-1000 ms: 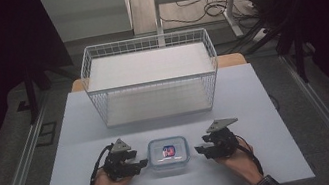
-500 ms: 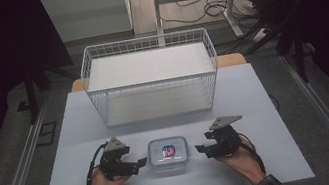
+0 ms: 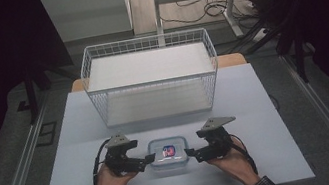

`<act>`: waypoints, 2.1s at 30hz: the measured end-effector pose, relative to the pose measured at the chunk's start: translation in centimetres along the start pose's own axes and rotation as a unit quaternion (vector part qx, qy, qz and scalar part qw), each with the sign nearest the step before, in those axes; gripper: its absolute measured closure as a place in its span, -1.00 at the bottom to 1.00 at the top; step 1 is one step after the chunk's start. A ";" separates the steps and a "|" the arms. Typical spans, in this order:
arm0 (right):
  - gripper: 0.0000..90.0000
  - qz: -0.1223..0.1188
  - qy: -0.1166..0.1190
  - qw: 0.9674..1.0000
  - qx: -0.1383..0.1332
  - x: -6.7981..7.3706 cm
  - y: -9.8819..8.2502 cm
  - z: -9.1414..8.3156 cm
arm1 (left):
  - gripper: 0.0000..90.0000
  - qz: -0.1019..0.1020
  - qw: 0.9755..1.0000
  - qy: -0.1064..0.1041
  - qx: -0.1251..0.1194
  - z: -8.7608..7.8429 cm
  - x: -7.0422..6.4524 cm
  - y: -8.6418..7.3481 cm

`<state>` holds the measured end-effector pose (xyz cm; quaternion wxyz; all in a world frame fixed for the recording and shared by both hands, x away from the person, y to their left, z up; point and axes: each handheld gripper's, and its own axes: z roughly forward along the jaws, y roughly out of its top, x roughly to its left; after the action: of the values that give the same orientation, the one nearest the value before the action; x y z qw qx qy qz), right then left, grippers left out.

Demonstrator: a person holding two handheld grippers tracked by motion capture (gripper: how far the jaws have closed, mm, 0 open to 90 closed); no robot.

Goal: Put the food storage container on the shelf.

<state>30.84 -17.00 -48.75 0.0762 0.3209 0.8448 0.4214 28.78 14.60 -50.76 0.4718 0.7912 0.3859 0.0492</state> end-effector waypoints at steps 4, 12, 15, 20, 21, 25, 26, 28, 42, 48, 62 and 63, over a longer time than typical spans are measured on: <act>-0.65 -0.003 0.011 1.000 0.007 0.6 0.2 0.8 | -0.86 0.001 1.000 -0.009 0.014 1.3 -0.1 0.2; -0.75 0.016 0.041 0.998 0.035 0.7 -0.1 2.5 | -0.87 -0.023 0.997 -0.050 0.052 3.0 0.2 -0.4; -0.75 0.043 0.065 0.996 0.042 0.1 -0.4 2.9 | -0.82 -0.034 0.995 -0.077 0.060 3.1 0.4 -0.6; -0.65 0.062 0.106 0.991 0.058 0.2 -0.7 3.2 | -0.72 -0.023 0.995 -0.075 0.067 2.7 -0.1 -0.7; -0.60 0.057 0.102 0.991 0.060 0.3 -0.7 3.1 | -0.64 -0.027 0.995 -0.075 0.064 2.3 -0.1 -0.7; -0.12 0.077 0.120 0.988 0.054 -0.4 -1.1 1.8 | -0.19 -0.037 0.994 -0.091 0.043 1.1 0.3 -1.6; -0.05 0.085 0.128 0.987 0.051 -0.6 -1.3 1.6 | -0.16 -0.037 0.994 -0.091 0.043 1.1 0.3 -1.6; 0.08 0.094 0.141 0.984 0.049 -0.8 -1.5 1.3 | 0.03 -0.064 0.992 -0.111 0.018 0.5 0.7 -2.2; 0.28 0.136 0.179 0.974 0.029 -1.6 -1.9 0.9 | 0.26 -0.080 0.986 -0.147 0.004 -0.1 1.5 -2.9; 0.32 0.145 0.182 0.973 0.005 -1.7 -1.7 0.6 | 0.27 -0.092 0.985 -0.146 -0.009 -0.2 1.7 -2.7; 0.31 0.138 0.170 0.975 -0.028 -1.8 -0.3 -0.4 | 0.27 -0.079 0.987 -0.139 -0.026 -1.1 1.5 -0.7; 0.31 0.138 0.171 0.975 -0.030 -1.8 -0.1 -0.5 | 0.27 -0.079 0.987 -0.137 -0.027 -1.2 1.5 -0.5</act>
<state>32.05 -18.45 -48.79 -0.1186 0.3554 0.7796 0.5019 29.02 16.52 -50.89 0.5441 0.7442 0.3776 -0.0869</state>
